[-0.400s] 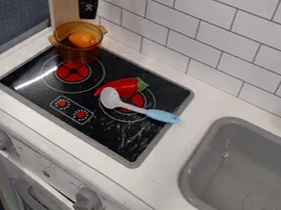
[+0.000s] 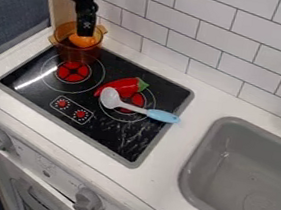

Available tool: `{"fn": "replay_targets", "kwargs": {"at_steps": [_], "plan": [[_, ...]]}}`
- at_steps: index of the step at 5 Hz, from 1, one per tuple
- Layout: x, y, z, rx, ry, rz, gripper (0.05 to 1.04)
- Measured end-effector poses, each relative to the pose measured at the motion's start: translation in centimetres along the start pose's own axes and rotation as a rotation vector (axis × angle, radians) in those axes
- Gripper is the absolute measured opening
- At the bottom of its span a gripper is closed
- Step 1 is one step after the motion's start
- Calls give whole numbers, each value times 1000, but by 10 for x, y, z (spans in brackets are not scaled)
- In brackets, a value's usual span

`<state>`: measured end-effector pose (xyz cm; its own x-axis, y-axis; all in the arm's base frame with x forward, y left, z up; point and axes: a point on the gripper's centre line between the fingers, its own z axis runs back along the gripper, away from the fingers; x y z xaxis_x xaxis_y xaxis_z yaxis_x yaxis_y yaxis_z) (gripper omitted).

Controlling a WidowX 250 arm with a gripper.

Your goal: Move the red pepper to left side of the buner

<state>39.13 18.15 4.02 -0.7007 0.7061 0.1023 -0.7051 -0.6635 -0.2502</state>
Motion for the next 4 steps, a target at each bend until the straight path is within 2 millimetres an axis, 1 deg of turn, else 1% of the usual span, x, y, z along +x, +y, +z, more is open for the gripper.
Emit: {"fn": "replay_targets", "kwargs": {"at_steps": [1, 2, 3, 4], "plan": [[-16, 18, 10, -6, 6, -62, 1001], [-19, 33, 28, -36, 40, -97, 1001], [-27, 53, 26, -20, 38, -141, 1001], [-36, 67, 30, 25, 21, -153, 1001]]}}
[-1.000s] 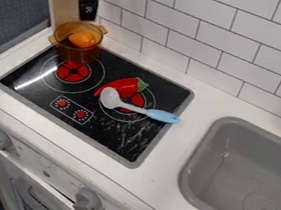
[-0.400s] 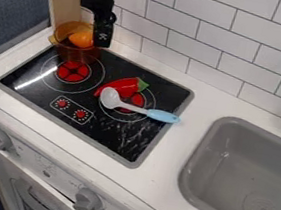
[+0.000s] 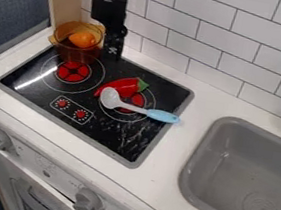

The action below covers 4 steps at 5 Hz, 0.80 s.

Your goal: Move the red pepper to left side of the buner

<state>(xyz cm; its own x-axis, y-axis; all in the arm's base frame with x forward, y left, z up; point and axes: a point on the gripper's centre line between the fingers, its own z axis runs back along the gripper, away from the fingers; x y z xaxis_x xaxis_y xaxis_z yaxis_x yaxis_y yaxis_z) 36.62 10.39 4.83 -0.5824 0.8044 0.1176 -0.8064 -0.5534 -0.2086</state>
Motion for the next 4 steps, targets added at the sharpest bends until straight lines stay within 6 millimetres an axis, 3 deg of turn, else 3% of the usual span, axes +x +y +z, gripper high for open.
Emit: {"fn": "replay_targets", "kwargs": {"at_steps": [2, 4], "plan": [[-22, 17, -24, 110, -57, 45, 1001], [-27, 20, -48, 159, -94, 102, 1001]]}}
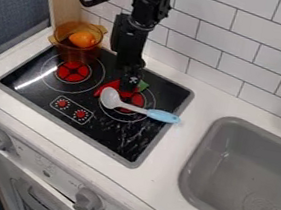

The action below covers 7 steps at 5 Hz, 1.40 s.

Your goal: Move the red pepper to left side of the buner

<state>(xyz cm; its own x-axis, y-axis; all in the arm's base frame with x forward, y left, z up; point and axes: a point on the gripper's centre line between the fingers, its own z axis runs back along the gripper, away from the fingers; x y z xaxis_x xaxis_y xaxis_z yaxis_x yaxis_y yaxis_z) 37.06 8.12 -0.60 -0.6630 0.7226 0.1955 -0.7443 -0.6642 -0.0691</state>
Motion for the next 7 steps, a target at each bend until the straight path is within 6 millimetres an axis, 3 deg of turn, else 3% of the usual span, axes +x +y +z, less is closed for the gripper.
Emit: {"fn": "replay_targets", "kwargs": {"at_steps": [2, 3, 4, 6, 7], "plan": [[-2, -4, -13, 6, -18, 32, 950], [-3, -4, -16, -6, -8, 39, 670], [-2, -4, -16, -9, -5, 44, 484], [1, -3, -13, -18, 10, 30, 484], [9, -8, 5, -52, 65, -9, 484]]}}
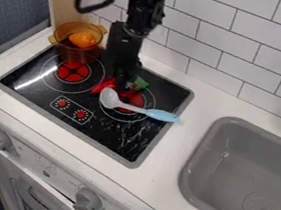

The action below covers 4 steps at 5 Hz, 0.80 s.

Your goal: Move the red pepper to left side of the buner

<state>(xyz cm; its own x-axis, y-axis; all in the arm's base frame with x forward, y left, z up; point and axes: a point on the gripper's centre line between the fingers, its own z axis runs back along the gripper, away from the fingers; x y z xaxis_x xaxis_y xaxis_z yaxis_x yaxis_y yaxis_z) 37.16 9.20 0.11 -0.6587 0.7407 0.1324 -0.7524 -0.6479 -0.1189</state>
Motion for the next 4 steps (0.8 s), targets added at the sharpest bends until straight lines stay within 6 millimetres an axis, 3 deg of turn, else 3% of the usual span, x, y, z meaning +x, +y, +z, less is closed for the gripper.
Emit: {"fn": "replay_targets", "kwargs": {"at_steps": [1, 2, 4], "plan": [[18, -11, 30, -69, 86, -23, 484], [47, -20, 47, -124, 106, -5, 484], [104, -32, 42, -140, 83, 133, 484]]}}
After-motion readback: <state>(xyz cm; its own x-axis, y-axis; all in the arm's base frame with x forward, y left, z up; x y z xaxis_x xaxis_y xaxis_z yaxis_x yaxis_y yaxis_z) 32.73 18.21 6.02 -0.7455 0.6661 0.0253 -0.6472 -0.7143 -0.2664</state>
